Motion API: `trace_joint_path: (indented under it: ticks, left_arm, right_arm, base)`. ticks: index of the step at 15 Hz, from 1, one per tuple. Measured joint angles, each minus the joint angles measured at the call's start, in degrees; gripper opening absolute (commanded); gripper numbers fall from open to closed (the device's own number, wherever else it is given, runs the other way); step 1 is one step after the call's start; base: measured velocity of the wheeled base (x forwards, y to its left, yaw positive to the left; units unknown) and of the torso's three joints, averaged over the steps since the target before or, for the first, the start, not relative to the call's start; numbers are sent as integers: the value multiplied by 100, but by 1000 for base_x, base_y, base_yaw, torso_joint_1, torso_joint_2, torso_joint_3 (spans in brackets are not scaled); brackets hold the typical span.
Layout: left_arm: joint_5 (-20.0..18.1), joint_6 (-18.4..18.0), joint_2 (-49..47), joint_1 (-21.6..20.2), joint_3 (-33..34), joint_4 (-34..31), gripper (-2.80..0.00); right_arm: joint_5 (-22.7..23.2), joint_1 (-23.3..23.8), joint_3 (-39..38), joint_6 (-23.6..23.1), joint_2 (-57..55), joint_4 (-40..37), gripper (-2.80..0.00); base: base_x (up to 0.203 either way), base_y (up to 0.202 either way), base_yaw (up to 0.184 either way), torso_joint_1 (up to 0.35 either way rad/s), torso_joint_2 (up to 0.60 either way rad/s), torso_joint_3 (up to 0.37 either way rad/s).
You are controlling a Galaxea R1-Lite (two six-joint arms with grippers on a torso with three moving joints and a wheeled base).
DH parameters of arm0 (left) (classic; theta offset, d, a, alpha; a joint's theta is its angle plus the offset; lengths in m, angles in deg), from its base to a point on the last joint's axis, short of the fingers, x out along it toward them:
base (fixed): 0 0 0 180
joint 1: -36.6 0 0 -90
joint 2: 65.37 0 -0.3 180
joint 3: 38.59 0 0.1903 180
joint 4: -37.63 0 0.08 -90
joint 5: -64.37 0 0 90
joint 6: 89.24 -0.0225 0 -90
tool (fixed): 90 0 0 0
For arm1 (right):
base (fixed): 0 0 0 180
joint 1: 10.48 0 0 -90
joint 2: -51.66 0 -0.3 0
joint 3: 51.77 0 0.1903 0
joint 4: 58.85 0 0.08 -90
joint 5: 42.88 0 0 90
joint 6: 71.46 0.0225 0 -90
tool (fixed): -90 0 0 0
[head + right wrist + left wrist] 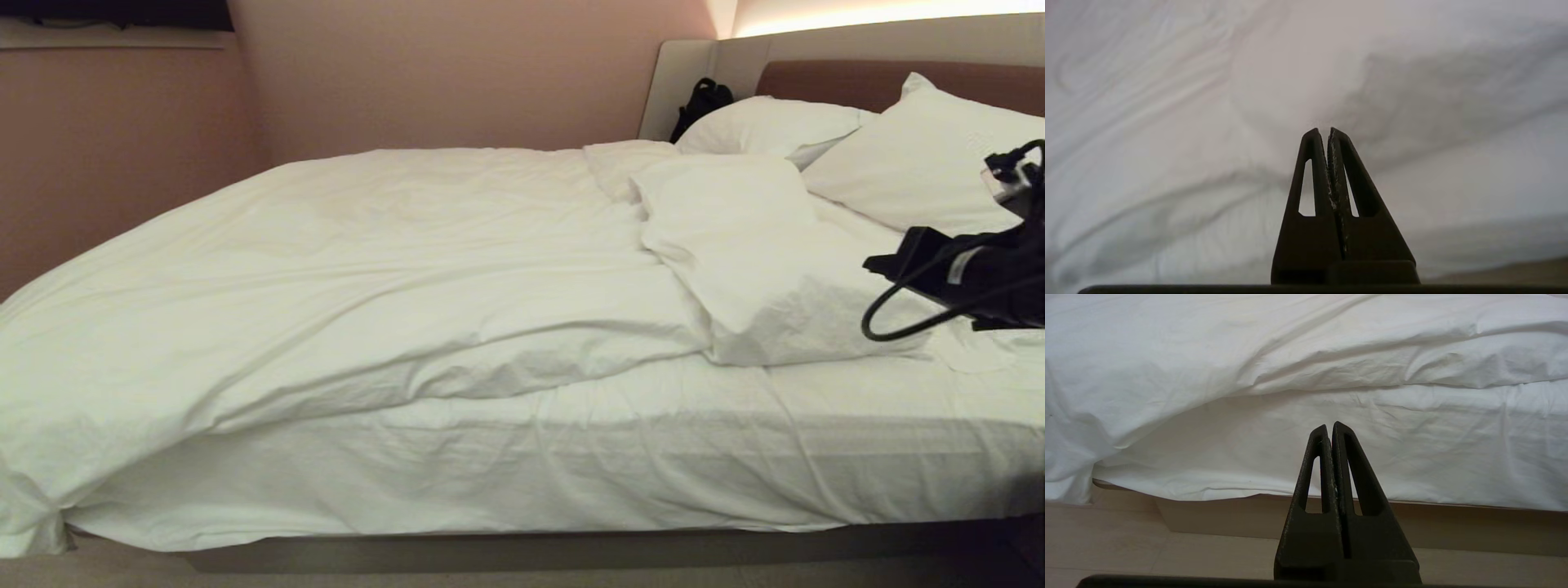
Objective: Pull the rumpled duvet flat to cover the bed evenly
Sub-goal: Hold the folded corner of the quilt
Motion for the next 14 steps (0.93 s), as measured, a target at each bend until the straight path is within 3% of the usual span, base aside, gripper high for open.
trace_joint_path:
  ticks: [6,14]
  left_arm:
    - [0,0,2,0,0,2,-280]
    - [0,0,2,0,0,2,-280]
  right_arm:
    - [-9,442,1306,352,-1488,270,-280]
    - [-3,493,1377,508,-1704,268,-280]
  base:
    - [0,0,0,0,0,0]
    - [0,0,0,0,0,0]
